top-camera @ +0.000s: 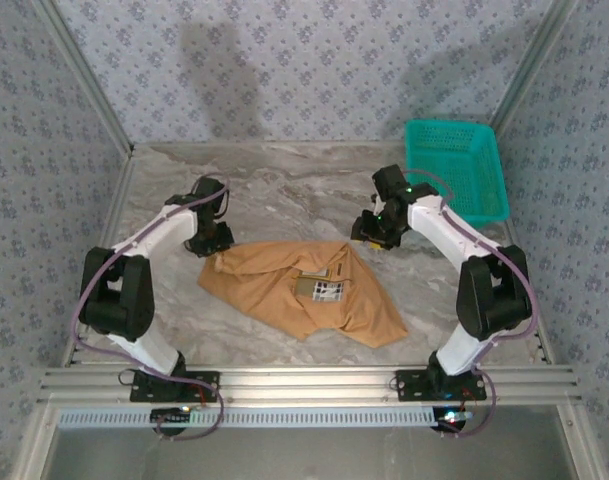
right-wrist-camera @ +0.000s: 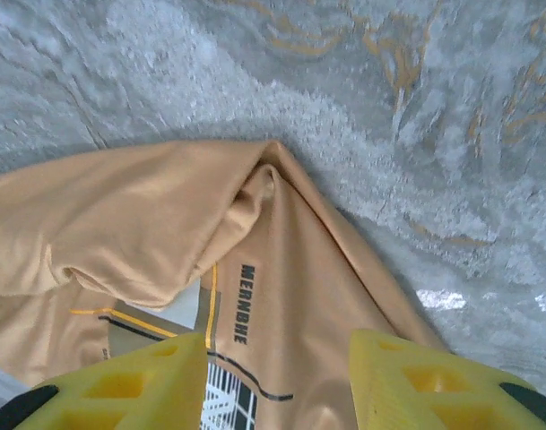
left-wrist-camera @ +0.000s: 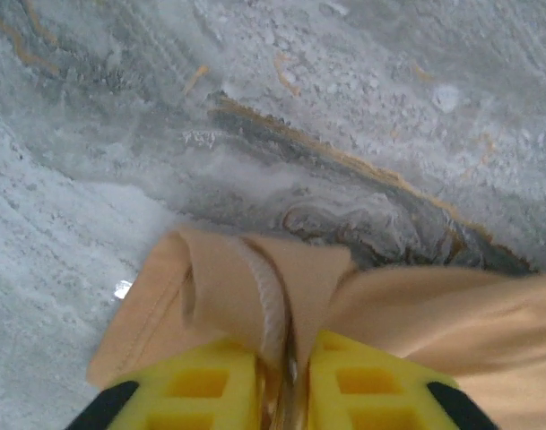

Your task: Fold the inside-out t-shirt

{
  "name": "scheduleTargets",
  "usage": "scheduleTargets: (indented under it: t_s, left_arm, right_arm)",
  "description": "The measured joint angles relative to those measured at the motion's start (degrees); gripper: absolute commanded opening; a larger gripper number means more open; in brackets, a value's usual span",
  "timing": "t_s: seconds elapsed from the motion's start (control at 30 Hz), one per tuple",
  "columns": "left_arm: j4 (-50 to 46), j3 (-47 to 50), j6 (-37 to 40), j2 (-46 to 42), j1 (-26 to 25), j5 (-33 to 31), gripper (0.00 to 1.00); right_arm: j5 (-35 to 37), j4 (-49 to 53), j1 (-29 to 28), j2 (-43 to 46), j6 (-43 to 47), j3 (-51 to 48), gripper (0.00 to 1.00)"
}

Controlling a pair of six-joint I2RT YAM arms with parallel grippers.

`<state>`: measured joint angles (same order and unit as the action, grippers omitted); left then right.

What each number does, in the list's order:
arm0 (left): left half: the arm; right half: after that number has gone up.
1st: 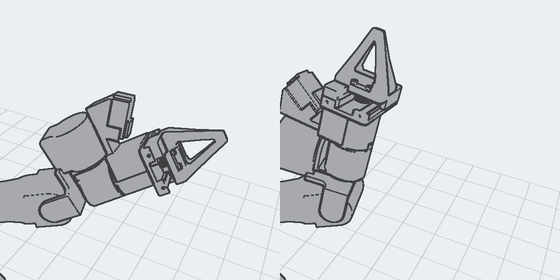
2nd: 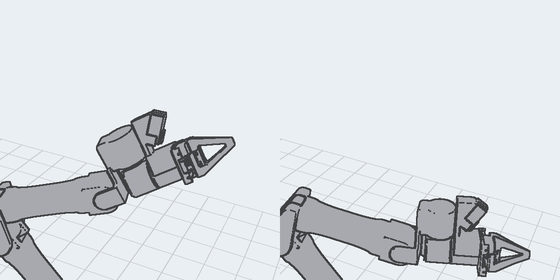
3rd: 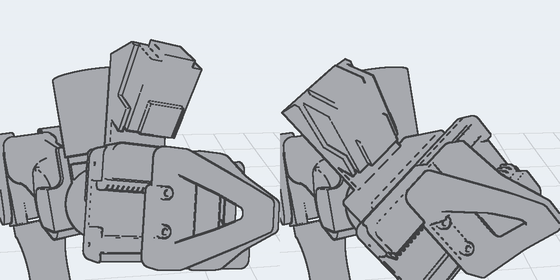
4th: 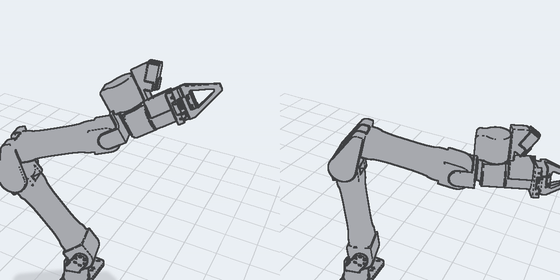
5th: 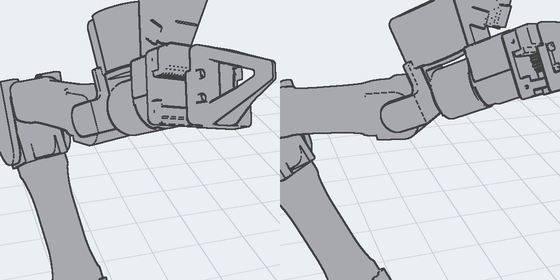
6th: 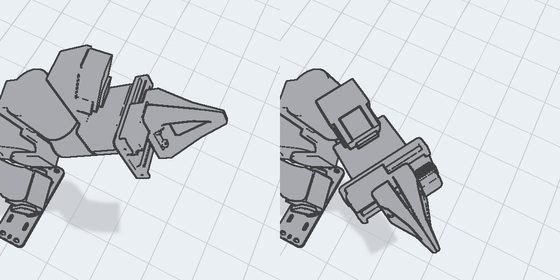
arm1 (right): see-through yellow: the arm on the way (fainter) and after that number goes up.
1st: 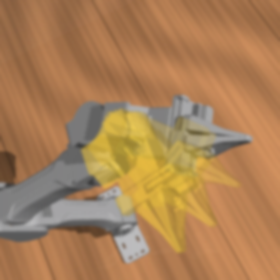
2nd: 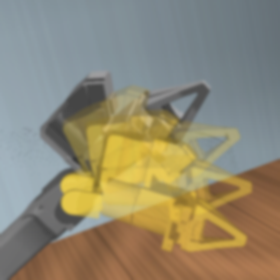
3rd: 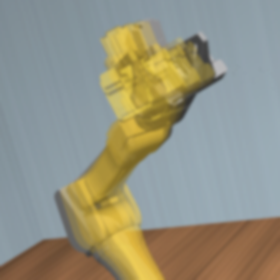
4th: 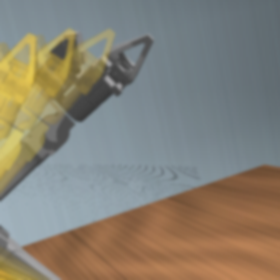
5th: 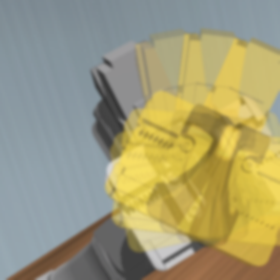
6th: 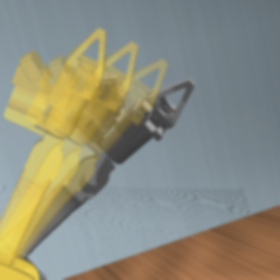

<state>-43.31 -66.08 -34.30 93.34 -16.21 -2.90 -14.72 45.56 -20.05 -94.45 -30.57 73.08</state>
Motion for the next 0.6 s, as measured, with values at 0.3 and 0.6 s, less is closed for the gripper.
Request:
scheduleTargets:
  t_s: [0.3,0.6]
  left_arm:
    - [2.54,-0.22,4.24,-8.57,-7.54,-2.25,0.55]
    - [14.6,-4.85,20.85,4.39,-27.12,5.07,0.61]
  right_arm:
    - [0.59,-5.49,-7.21,2.73,-2.12,-7.56,0.2]
    - [3.37,-6.25,-7.89,15.5,-6.4,-27.47,0.04]
